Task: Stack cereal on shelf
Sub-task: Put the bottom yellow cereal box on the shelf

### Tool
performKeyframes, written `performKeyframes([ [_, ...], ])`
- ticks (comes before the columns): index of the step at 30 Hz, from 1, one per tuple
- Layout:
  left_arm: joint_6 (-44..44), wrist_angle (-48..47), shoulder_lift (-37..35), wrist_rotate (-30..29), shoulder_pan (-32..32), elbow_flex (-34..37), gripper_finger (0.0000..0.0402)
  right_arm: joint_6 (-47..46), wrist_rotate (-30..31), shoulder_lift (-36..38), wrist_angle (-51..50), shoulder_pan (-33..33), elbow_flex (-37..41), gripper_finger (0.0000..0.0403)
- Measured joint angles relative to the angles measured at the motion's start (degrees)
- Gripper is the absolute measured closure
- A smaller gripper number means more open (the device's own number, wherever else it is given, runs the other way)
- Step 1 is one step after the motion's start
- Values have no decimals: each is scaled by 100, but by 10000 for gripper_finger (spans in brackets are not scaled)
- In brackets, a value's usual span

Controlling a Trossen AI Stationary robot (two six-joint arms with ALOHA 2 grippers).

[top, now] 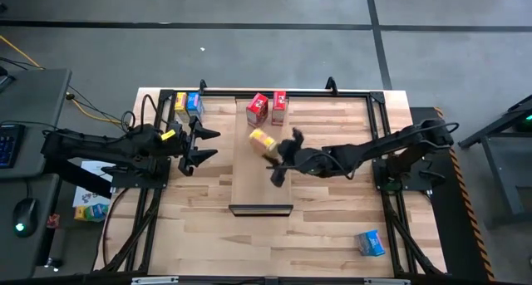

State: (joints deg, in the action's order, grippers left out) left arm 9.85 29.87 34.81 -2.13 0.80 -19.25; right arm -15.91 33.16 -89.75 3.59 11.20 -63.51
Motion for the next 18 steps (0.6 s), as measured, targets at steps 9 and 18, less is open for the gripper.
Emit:
performKeyframes([
  [9,0,-2,-2,2,0,0,131,62,617,-101,-547,263,-113,249],
  [18,0,4,-2,0,0,0,131,-2018,3159,-267,-868,546,75,249],
])
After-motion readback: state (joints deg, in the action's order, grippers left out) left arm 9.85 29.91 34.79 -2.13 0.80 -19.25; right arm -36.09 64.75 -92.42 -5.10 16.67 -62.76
